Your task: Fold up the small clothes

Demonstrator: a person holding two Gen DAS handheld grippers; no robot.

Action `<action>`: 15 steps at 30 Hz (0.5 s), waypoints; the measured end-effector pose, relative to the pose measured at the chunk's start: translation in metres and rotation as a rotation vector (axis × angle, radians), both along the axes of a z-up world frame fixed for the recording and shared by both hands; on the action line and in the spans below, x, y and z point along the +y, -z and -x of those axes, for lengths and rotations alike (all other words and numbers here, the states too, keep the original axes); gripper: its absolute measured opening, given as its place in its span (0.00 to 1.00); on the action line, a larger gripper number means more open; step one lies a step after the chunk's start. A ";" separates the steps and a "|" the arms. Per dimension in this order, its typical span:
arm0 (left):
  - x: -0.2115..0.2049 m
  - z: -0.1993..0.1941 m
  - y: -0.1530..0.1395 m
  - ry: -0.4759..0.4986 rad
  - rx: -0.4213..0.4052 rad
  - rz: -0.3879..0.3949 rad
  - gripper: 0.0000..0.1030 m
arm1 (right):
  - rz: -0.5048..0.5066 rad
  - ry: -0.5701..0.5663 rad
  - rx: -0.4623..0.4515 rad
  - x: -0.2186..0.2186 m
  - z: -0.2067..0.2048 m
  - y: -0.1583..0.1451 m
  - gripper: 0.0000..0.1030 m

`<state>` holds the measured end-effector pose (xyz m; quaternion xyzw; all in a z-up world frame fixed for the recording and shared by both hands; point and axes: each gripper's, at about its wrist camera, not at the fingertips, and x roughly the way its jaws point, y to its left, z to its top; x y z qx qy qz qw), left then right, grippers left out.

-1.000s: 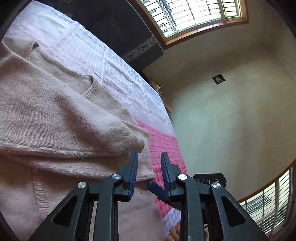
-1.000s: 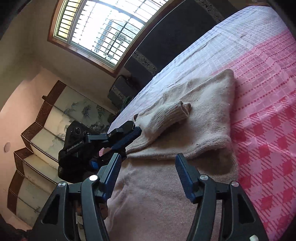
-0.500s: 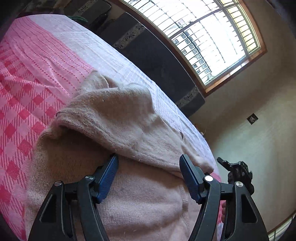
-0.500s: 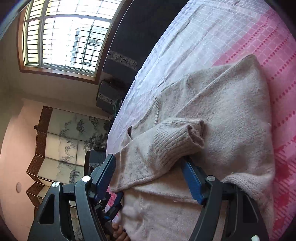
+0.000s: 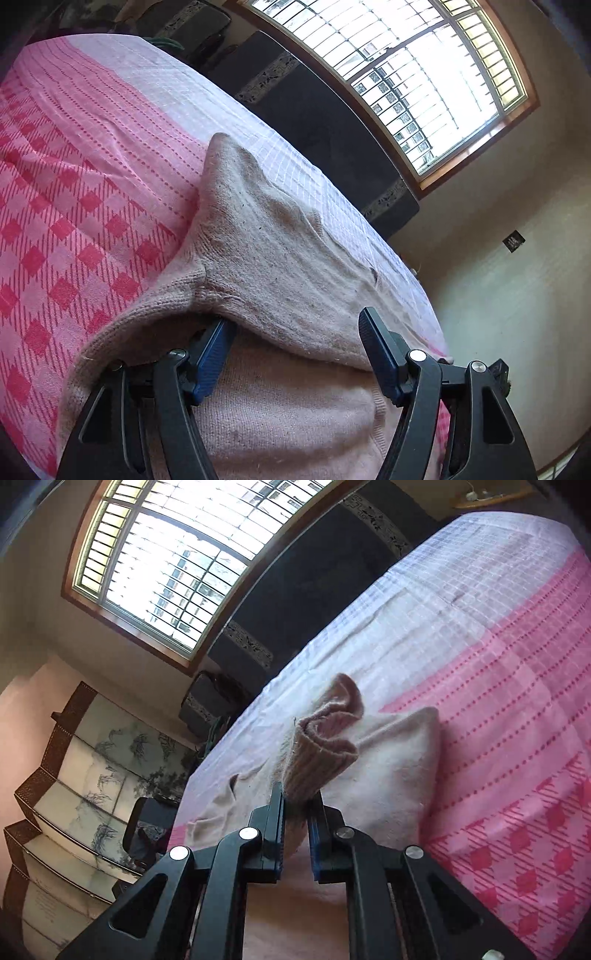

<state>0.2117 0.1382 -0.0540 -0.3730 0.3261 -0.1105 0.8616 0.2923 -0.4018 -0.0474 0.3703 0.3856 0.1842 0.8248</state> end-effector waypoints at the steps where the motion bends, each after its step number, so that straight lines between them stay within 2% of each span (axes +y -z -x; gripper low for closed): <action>1: 0.000 -0.001 -0.001 -0.001 -0.002 0.004 0.67 | -0.016 0.016 0.020 -0.007 0.005 0.013 0.11; 4: -0.001 -0.001 0.000 0.001 0.005 -0.011 0.67 | -0.072 0.048 0.012 -0.018 0.010 0.022 0.11; 7: -0.005 -0.005 -0.004 0.000 0.017 -0.032 0.67 | -0.043 0.032 -0.004 -0.013 0.009 0.016 0.11; 10: -0.003 -0.003 -0.004 -0.009 0.015 -0.029 0.67 | -0.037 0.022 -0.059 -0.010 0.010 0.001 0.11; 15: -0.002 -0.003 -0.006 -0.024 0.021 -0.041 0.67 | -0.024 -0.069 0.074 -0.006 -0.001 0.026 0.11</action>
